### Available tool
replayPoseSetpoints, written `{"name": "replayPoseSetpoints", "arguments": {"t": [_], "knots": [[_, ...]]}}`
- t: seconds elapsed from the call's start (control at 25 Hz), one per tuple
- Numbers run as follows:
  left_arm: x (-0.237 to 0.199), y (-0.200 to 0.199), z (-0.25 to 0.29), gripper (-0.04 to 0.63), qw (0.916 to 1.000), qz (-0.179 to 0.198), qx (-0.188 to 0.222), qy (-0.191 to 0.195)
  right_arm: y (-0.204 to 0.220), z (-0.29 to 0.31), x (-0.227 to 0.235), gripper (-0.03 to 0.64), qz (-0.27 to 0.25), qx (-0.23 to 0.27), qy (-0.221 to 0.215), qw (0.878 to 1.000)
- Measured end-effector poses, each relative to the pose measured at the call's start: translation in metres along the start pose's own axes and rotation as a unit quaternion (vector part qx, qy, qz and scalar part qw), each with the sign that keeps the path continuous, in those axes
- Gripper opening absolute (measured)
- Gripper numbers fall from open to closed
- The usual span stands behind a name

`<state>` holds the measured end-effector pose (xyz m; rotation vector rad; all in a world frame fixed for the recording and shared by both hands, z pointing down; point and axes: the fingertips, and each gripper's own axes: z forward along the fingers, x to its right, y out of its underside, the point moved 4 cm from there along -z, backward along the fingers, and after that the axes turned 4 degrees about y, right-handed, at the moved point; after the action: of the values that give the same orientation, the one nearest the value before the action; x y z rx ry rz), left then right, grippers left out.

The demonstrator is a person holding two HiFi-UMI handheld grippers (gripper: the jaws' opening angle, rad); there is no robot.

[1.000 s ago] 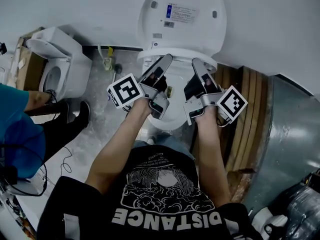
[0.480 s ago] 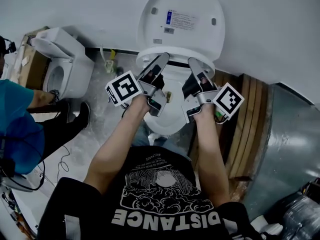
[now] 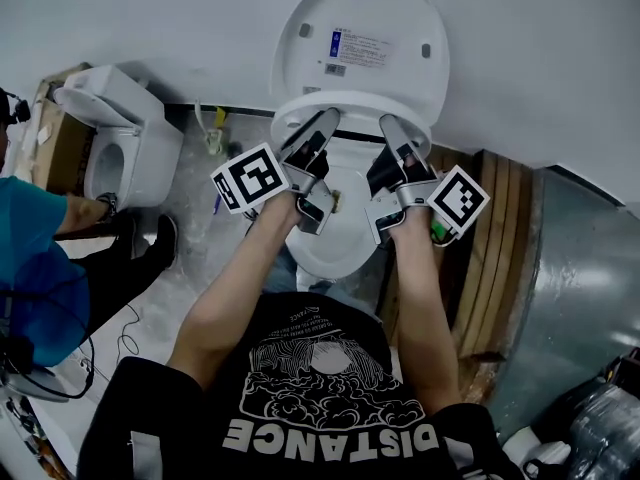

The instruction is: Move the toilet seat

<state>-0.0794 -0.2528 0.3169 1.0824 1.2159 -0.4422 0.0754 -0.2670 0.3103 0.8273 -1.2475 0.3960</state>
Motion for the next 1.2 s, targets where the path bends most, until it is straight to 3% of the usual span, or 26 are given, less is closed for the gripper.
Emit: {"name": "replayPoseSetpoints", "arguments": {"t": [0.76,1.08,1.2], "knots": [[0.024,-0.015,0.018,0.115,0.9979,0.024,-0.024,0.055,-0.015,0.008,-0.015,0.038,-0.037,0.046,0.004,0.998],[0.029,-0.020,0.021,0.083,0.9966,0.042,-0.025,0.066,-0.020,0.009,-0.023,0.031,-0.069,0.062,0.004,0.996],[0.017,-0.034,0.044,0.077,0.9971,0.040,-0.029,0.058,-0.036,0.033,-0.016,0.031,-0.061,0.061,0.009,0.996]]}}
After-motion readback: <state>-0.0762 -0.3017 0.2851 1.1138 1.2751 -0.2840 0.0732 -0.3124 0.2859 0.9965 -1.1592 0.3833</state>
